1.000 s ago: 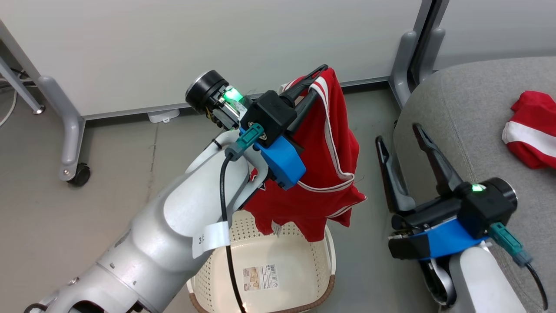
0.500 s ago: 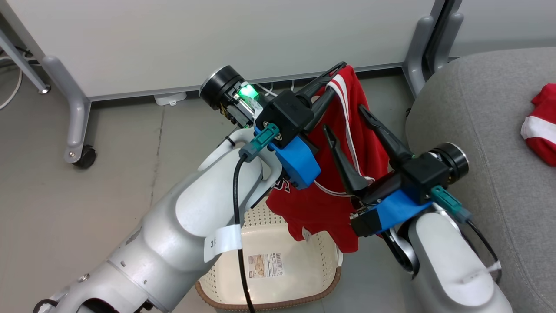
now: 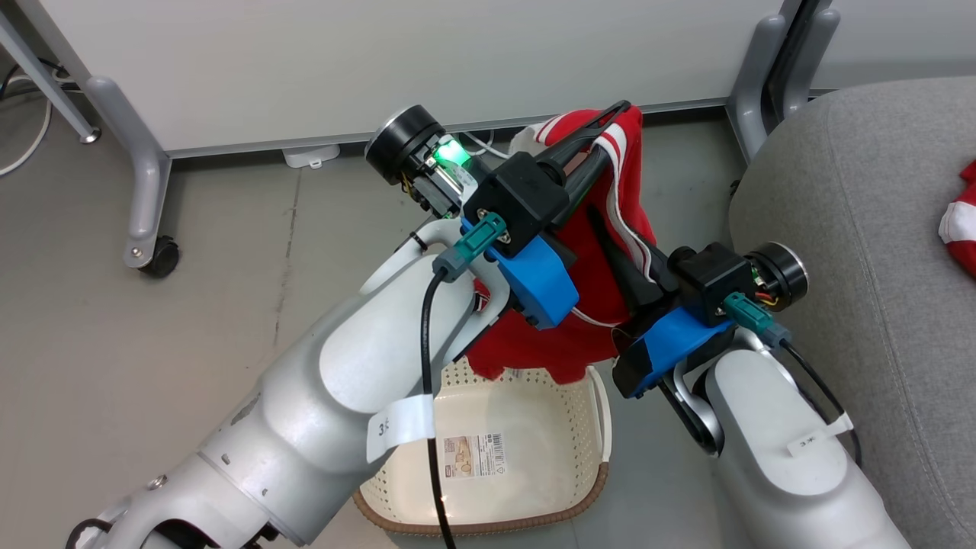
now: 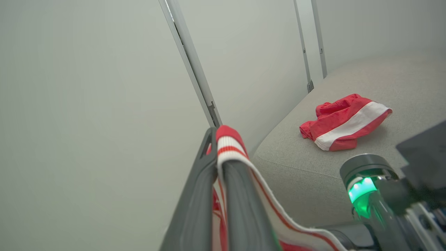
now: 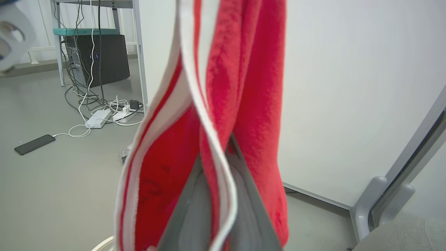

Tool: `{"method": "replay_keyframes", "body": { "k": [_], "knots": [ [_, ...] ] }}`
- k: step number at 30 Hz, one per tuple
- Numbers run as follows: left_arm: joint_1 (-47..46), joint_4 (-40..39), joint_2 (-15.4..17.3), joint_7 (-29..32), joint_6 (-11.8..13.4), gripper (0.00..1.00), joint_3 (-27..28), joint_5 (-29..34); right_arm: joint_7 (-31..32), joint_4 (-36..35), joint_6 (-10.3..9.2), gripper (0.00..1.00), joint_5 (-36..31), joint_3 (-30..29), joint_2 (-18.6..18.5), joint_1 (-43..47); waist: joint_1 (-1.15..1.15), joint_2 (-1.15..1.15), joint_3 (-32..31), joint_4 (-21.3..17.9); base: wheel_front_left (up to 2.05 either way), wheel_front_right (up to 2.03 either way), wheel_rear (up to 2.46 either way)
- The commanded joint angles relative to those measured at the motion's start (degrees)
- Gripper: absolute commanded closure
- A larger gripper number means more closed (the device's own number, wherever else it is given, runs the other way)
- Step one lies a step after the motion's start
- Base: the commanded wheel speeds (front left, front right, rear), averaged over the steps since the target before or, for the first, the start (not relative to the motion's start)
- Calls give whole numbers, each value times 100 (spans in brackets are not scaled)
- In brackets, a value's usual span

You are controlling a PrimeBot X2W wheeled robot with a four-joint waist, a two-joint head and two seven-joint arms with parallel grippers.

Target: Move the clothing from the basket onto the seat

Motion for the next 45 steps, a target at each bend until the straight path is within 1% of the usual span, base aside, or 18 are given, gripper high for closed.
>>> {"method": "replay_keyframes", "body": {
  "k": [1, 11, 13, 14, 22, 30, 36, 45],
  "knots": [
    [-29, -1, -6, -28, -9, 100, 39, 25, -5, 19, 1, 100, 67, 8, 17, -87, -1, 0, -3, -4, 0, 0, 0],
    [44, 58, -17, -28, -41, 100, 95, 58, -5, -39, 1, 100, 181, 6, 20, -137, -1, 0, 15, -24, 0, 0, 0],
    [90, 140, -17, -26, -42, 100, 103, -17, -5, -56, 1, 100, 188, -7, 19, -133, -1, 0, 15, -23, 0, 0, 0],
    [71, 150, -23, -24, -47, 0, 84, 1, -5, -69, 1, 100, 195, -15, 19, -130, -1, 0, 16, -22, 0, 0, 0],
    [95, 440, -28, -23, -62, 0, -27, -42, -6, -174, 1, 100, 237, -159, 19, -122, -1, 0, 48, -35, 0, 0, 0],
    [216, 471, -30, -23, -84, 0, -122, -53, -6, -373, 1, 100, 253, -400, 17, -42, -1, 0, 110, -122, 0, 0, 0],
    [295, 336, 37, -23, -85, 0, -143, 3, -6, -555, 1, 100, 180, -645, 17, 38, -1, 0, 217, -330, 0, 0, 0],
    [524, 32, 100, -23, -77, 0, -289, 117, -5, -910, 1, 100, 28, -1335, -31, 255, -1, 0, 405, -806, 0, 0, 0]
  ]
}}
